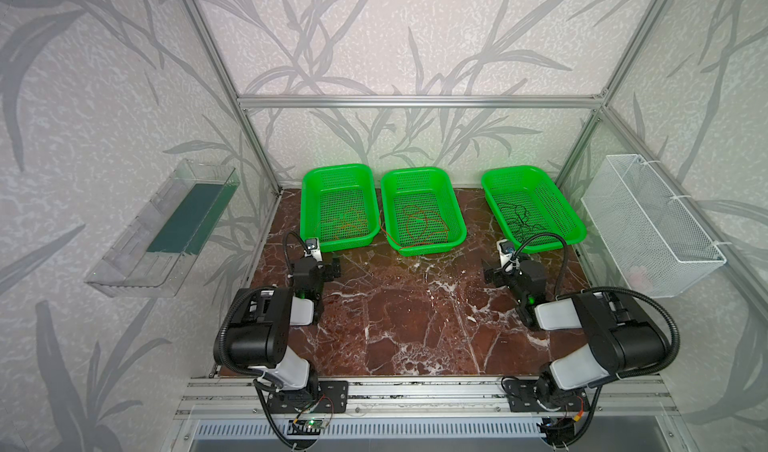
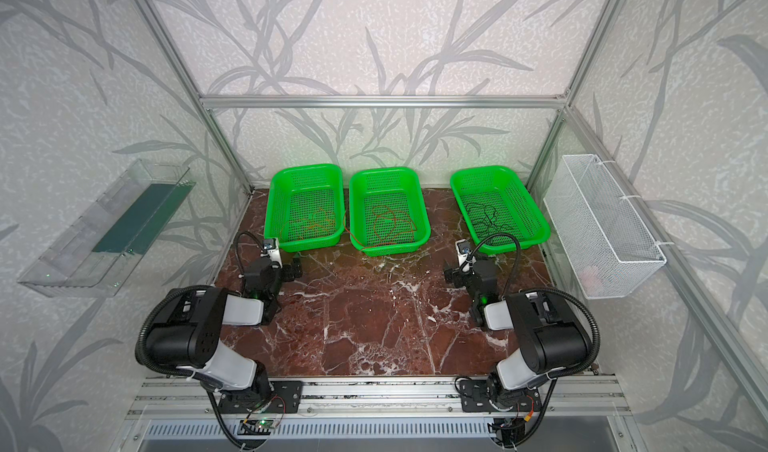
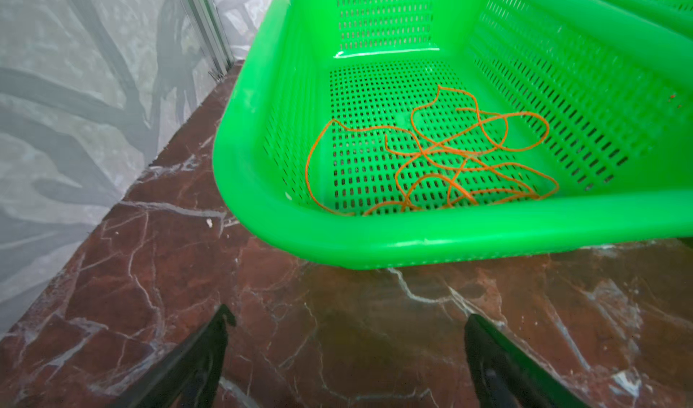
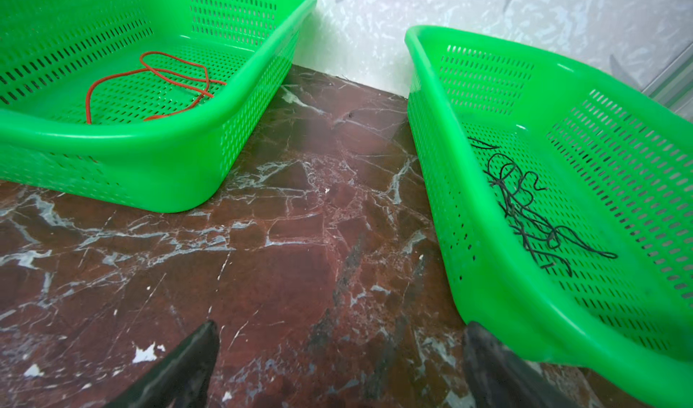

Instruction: Untangle the cables

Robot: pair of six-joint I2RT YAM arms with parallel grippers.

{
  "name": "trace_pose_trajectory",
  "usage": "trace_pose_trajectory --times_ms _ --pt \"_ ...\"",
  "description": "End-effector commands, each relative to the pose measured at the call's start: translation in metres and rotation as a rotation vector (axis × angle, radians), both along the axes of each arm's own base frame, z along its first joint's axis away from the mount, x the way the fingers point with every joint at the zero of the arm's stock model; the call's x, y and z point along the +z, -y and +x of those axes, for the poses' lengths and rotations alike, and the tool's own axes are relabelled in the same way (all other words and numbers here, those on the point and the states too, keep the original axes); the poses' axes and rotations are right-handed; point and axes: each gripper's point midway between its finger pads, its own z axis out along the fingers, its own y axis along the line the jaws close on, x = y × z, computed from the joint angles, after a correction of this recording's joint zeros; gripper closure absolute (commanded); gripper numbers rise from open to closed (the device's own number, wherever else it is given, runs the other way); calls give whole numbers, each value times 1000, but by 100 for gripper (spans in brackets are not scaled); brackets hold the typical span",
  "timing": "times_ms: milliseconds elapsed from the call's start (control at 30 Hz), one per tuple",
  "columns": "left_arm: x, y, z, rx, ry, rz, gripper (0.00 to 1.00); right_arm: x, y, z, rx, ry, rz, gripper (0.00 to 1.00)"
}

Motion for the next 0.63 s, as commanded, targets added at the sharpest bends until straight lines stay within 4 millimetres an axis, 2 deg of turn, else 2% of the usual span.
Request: trace_pose_trajectory --times_ms 0,600 --pt "19 0 13 0 48 -6 1 11 0 5 2 25 4 1" --pt "18 0 12 1 52 -7 1 11 2 7 -8 19 5 1"
